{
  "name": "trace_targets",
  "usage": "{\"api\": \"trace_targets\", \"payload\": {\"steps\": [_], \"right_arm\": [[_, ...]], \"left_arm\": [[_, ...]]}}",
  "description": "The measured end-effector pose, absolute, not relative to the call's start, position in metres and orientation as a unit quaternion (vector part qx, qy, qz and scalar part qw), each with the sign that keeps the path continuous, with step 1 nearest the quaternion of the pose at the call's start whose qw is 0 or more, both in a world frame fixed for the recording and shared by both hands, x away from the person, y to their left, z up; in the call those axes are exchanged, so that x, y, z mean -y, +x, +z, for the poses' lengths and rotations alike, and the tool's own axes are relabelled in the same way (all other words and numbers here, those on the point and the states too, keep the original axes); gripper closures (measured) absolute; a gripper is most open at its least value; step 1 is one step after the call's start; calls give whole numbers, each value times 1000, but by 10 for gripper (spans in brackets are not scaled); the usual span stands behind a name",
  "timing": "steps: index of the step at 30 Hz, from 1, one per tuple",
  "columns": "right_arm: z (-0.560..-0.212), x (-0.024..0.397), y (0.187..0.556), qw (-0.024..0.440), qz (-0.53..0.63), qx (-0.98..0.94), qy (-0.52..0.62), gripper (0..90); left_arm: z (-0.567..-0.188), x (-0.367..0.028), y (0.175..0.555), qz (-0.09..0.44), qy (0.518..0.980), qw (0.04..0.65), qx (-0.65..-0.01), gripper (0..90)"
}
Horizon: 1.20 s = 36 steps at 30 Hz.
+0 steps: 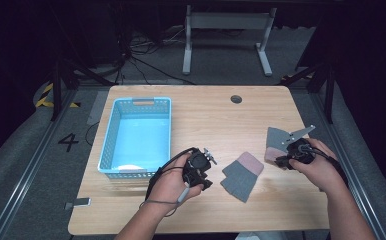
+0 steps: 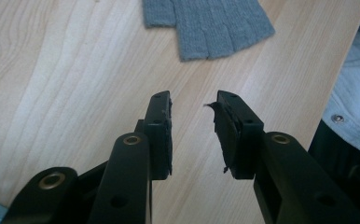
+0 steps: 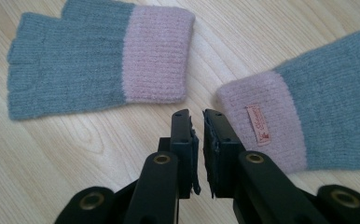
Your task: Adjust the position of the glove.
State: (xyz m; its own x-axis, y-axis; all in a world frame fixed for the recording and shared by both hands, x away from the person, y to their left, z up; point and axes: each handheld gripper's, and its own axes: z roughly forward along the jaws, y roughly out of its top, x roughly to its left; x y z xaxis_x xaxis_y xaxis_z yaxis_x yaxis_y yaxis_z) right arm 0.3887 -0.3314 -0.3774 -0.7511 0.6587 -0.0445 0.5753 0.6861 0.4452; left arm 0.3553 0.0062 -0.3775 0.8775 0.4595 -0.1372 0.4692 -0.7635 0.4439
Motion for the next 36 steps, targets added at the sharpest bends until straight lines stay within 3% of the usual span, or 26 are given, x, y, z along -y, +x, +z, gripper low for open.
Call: {"api": "trace_targets", "payload": {"steps": [7, 19, 36], "right_arm": [[-378, 335, 386, 101, 214, -909, 343, 816], [-382, 330, 388, 96, 241, -902, 345, 764], [-417, 310, 408, 58, 231, -900, 366, 692]], "left_arm": [[-373, 0, 358, 3, 940, 241, -242, 684], [-380, 11, 369, -37, 928, 276, -248, 769], [-411, 26, 382, -41, 921, 266, -281, 745]]}}
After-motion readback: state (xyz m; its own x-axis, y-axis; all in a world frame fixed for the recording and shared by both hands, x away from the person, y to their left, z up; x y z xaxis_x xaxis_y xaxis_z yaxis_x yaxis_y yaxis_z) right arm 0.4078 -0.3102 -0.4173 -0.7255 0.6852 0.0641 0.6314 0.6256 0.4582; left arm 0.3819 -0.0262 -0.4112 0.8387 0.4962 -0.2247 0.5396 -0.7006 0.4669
